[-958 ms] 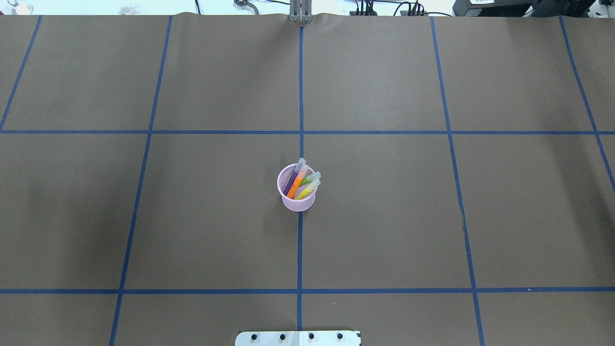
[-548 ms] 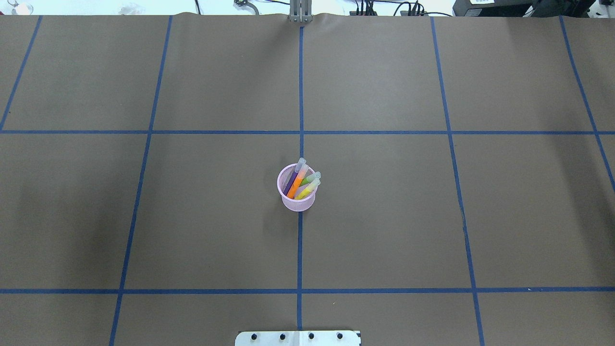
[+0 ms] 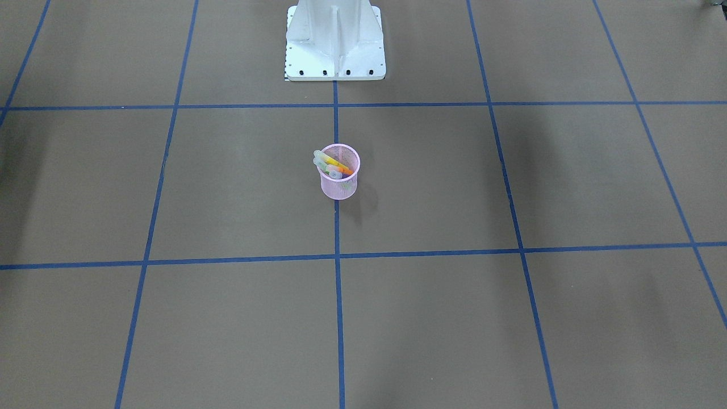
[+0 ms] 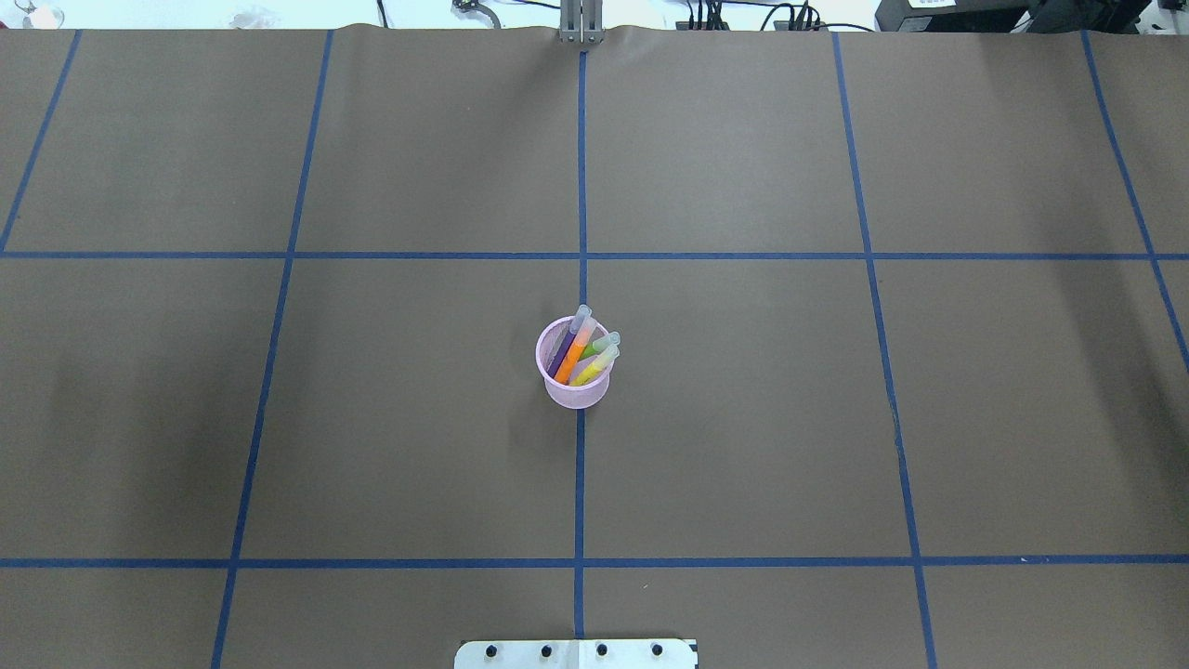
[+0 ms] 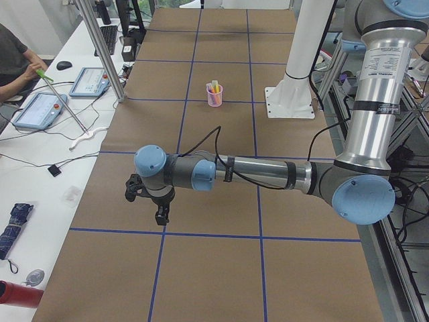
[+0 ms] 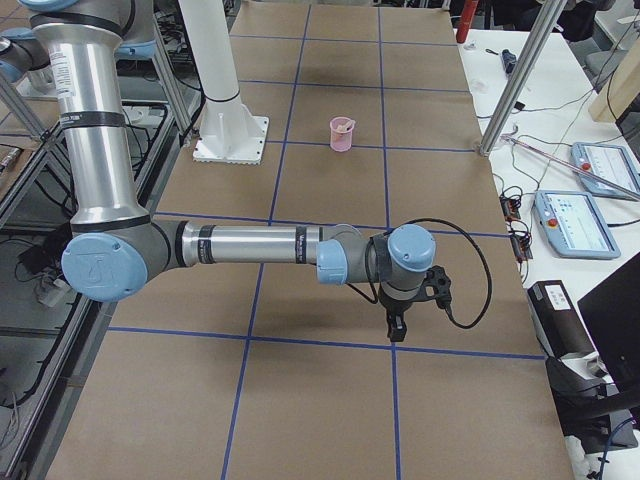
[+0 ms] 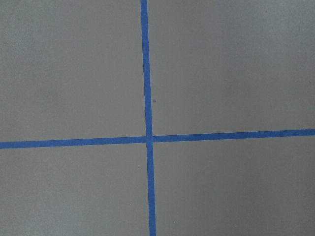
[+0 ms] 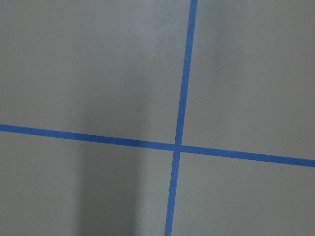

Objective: Collect pens into pen holder

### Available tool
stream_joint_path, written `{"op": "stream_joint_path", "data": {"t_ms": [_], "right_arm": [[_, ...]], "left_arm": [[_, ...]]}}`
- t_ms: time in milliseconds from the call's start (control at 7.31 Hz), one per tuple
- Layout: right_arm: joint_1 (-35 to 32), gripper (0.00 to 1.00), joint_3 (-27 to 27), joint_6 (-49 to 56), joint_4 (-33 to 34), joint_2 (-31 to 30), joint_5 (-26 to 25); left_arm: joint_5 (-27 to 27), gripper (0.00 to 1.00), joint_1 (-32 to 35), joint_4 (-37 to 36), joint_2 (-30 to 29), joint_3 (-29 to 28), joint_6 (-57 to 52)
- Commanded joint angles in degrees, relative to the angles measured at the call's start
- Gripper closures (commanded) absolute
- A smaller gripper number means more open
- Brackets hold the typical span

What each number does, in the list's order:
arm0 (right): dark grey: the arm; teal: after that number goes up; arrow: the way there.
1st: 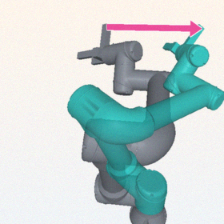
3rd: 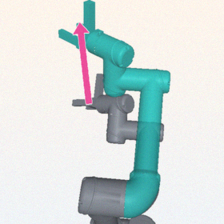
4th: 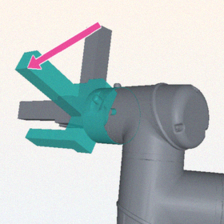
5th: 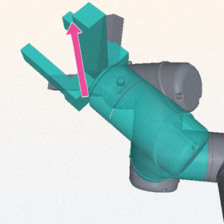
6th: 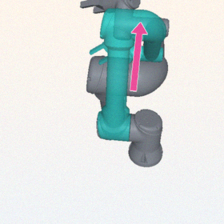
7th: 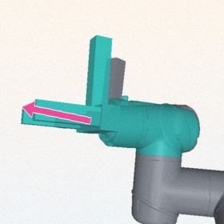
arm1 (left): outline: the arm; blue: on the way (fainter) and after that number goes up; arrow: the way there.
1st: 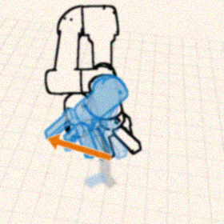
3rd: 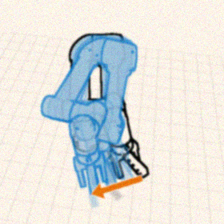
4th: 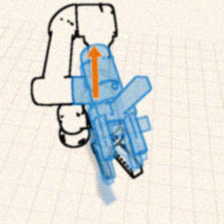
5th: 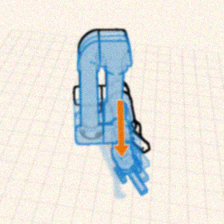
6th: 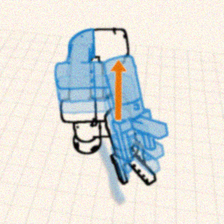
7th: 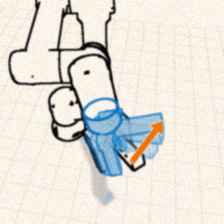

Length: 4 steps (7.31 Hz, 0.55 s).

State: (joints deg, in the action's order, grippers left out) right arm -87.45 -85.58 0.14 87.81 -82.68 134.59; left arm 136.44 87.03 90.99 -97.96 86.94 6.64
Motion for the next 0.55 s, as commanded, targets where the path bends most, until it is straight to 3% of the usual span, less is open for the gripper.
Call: {"op": "stream_joint_path", "data": {"t_ms": [0, 411], "right_arm": [[0.44, 0.0, -0.37, -0.14, 7.34, 3.56, -0.65], [0.53, 0.0, -1.6, -0.14, 7.91, 3.41, -0.82]], "left_arm": [[-1.44, 0.0, -0.11, -0.02, -1.27, -2.03, 1.0], [-1.0, 0.0, -0.02, 0.68, -0.48, -2.04, 1.09]]}}
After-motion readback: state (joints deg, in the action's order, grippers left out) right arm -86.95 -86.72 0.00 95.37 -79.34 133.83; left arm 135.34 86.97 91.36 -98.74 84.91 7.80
